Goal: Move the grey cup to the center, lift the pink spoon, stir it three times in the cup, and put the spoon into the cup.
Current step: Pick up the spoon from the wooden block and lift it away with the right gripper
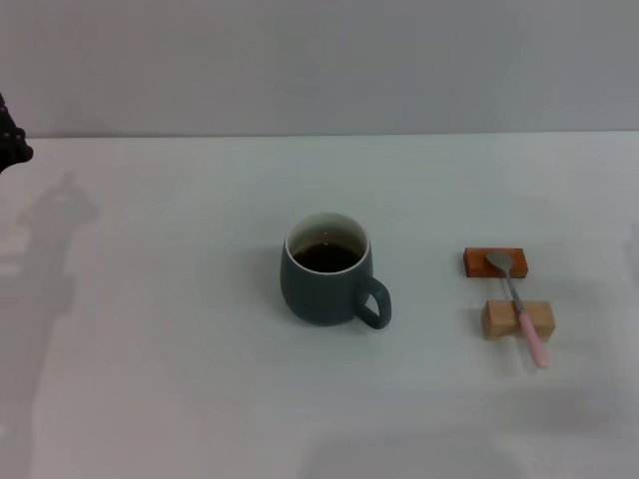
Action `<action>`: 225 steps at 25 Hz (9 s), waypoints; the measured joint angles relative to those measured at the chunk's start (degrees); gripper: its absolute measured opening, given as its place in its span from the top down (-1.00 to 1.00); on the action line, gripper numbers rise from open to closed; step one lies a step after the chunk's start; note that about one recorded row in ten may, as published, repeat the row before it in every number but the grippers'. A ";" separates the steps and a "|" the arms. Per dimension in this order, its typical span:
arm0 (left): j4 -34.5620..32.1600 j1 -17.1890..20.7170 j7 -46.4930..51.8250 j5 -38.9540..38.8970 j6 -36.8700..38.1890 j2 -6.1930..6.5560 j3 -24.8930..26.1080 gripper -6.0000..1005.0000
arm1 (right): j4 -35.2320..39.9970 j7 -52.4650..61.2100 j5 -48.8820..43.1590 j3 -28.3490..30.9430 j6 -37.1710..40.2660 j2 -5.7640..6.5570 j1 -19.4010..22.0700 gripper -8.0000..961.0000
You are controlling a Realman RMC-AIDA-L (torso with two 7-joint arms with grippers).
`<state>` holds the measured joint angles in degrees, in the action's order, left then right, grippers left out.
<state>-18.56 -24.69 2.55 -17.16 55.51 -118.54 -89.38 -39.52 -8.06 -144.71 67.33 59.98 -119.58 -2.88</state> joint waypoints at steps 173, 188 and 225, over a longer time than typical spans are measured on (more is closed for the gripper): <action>0.72 -3.88 -0.62 0.24 -1.64 0.94 2.80 0.89 | -6.68 -14.72 31.60 -39.38 -5.41 0.94 3.19 0.47; 0.72 -3.81 -0.62 0.24 -1.51 0.94 2.80 0.88 | -6.88 -14.65 31.59 -39.38 -5.50 0.95 3.23 0.53; 0.73 -3.86 -0.62 0.17 -1.32 1.02 3.66 0.87 | -6.55 -13.82 31.59 -39.38 -5.74 0.97 2.86 0.63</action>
<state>-17.84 -28.55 1.93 -16.99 54.19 -117.52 -85.71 -46.08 -21.88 -113.12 27.95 54.25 -118.61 -0.03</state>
